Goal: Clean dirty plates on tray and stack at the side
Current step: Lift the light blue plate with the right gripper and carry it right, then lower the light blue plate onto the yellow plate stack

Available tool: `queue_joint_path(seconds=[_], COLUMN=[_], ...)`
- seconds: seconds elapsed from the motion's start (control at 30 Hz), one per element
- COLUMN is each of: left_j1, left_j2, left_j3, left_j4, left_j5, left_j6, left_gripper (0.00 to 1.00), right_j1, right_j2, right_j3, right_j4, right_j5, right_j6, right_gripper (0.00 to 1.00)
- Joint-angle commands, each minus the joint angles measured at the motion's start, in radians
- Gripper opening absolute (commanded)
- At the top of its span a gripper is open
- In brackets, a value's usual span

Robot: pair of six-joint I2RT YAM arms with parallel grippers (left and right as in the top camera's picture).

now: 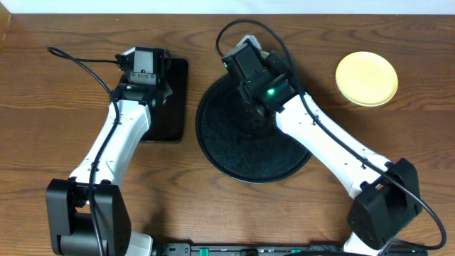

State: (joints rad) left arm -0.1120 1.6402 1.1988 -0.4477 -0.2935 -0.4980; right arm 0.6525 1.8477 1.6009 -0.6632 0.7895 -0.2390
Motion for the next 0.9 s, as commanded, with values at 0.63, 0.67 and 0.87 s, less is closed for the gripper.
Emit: queue_joint_path(seconds=[0.63,0.67,0.87], left_j1=[0.004,0.004,0.004], left_j2=[0.006,0.006,0.006], left_j3=[-0.004,-0.004,-0.004], left_j4=[-0.004,-0.004,-0.004], left_j5=[-0.006,-0.006,-0.006], left_j6=[-0.009,-0.009,-0.009], left_gripper=[0.08,0.08,0.08], right_j1=[-1.002,-1.022,-1.073], right_j2=[0.031,0.035,0.093], right_j3=[0.002,0.000,-0.001], right_j4=[-0.079,-0.077,-0.060], right_j5=[-1.004,-1.003,-0.921], right_j6=[0.576,0.576,0.585], right_gripper=[0.01,0.01,0.01])
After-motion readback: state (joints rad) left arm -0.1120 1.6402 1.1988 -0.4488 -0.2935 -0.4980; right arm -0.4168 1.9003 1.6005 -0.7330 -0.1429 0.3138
